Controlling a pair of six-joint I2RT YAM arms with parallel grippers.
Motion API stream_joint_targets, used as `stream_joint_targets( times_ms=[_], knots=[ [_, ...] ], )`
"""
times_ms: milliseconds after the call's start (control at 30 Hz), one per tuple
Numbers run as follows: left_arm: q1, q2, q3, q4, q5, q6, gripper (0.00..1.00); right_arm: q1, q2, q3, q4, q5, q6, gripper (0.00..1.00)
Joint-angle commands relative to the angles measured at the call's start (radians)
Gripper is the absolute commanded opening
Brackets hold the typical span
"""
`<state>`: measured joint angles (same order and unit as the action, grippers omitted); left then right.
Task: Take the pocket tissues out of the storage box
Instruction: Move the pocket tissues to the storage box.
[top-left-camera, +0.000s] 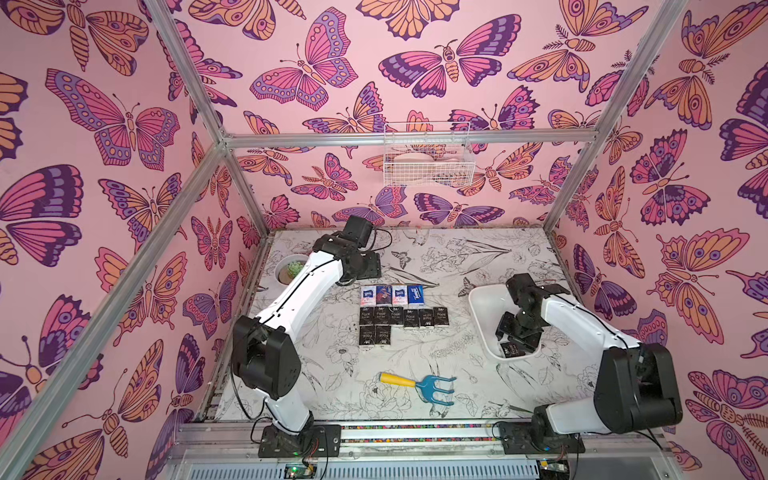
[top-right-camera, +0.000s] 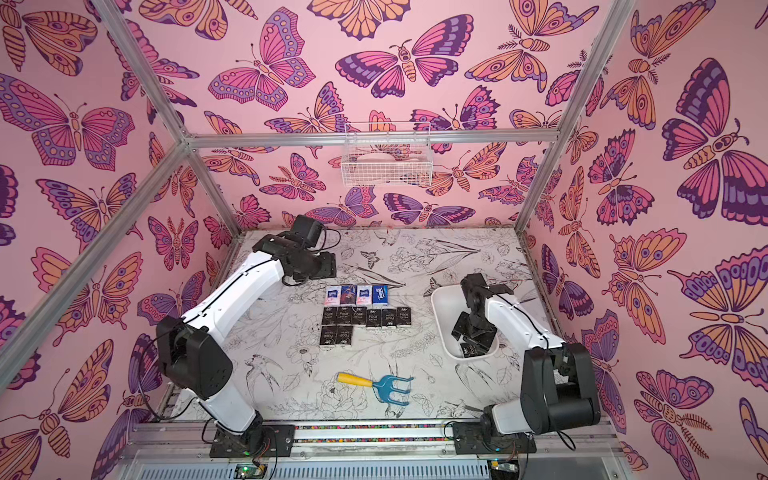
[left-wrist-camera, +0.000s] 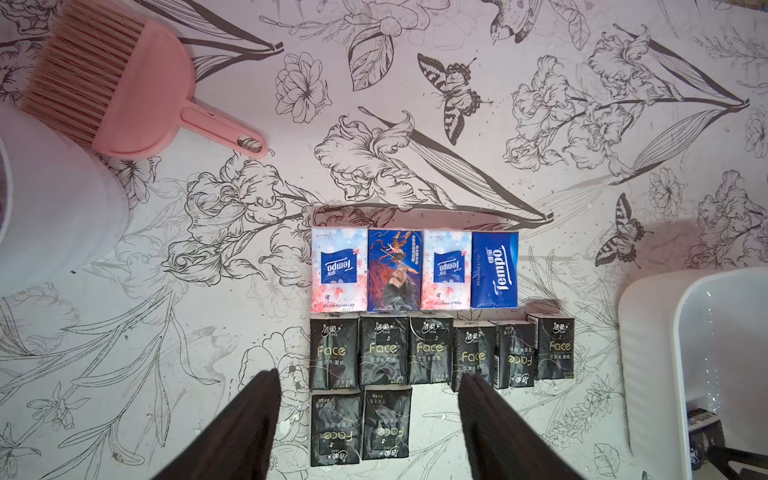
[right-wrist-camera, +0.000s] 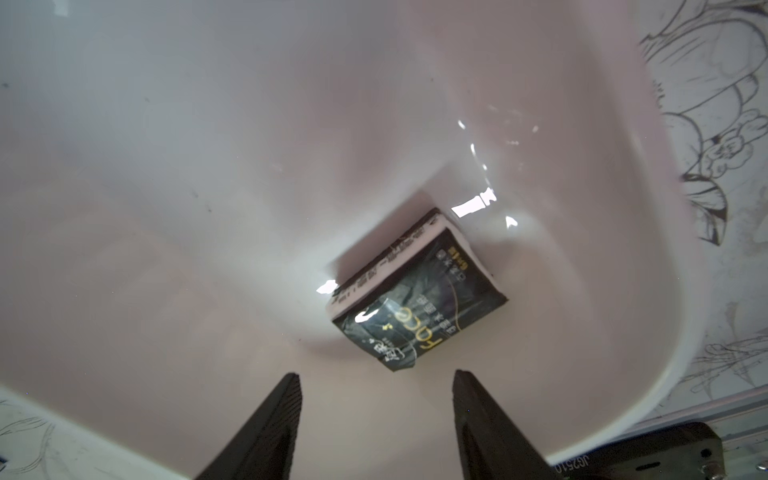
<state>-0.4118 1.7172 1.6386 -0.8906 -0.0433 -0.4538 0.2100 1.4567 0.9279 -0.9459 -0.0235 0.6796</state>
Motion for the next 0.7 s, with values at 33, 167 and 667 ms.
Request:
stream_joint_targets(
  times_ms=[33, 167, 667],
  knots=[
    [0.005, 0.017, 0.028, -0.004, 0.01, -0.006, 0.74, -0.006, 0.071, -0.031, 0.008, 0.013, -0.003, 0.63],
    [0.007, 0.021, 0.033, -0.002, 0.014, -0.008, 0.74, -0.005, 0.106, -0.05, 0.093, 0.002, 0.023, 0.63],
    [0.008, 0.042, 0.035, -0.001, -0.001, -0.003, 0.74, -0.022, 0.271, 0.049, 0.268, 0.056, 0.006, 0.56]
  ],
)
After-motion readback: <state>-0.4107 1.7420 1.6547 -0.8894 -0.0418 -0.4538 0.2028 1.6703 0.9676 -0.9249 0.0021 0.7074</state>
